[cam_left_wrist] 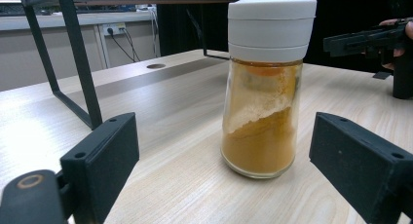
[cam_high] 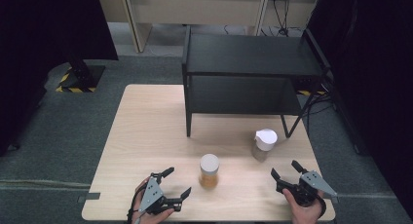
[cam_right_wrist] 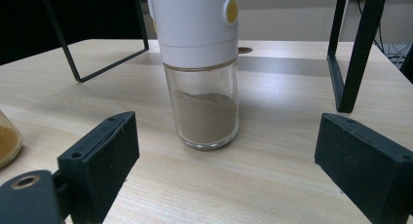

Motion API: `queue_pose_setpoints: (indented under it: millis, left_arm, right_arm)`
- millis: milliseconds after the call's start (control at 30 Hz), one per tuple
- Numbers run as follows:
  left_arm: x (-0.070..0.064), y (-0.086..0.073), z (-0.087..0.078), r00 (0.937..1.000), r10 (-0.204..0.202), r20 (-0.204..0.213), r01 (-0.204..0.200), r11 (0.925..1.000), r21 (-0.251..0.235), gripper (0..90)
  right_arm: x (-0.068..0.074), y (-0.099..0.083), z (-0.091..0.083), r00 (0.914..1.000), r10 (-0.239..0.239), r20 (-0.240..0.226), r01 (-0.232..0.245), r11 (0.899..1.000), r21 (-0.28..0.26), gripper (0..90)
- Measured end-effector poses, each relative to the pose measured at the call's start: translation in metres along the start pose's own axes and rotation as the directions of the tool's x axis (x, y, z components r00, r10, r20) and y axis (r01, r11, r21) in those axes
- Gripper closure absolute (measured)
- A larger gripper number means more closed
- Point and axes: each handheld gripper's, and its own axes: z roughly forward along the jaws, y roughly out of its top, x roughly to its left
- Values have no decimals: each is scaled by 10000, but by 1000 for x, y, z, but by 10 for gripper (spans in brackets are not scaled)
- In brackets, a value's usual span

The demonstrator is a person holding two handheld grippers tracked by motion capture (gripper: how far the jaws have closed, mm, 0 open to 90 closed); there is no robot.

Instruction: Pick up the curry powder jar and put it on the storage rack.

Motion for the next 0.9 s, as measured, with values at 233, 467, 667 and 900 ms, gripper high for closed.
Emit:
queue_pose_setpoints:
  millis: [233,467,667,900]
  left_arm:
    - [-2,1,5,10000,-17,66,17,10000,-83,103]
    - [-3,6,16,9997,13,244,-8,9998,-201,111]
    - [-2,11,28,9987,80,499,-70,9998,-203,118]
    - [-2,17,44,9968,175,777,-161,9997,-185,128]
  right_arm:
    - [0,-1,0,10000,66,7,-66,10000,-32,89]
    - [-1,0,0,10000,94,-3,-94,10000,-24,88]
    - [-1,0,0,10000,93,-3,-93,10000,-13,88]
    - [-2,0,0,9999,118,-24,-118,9999,6,88]
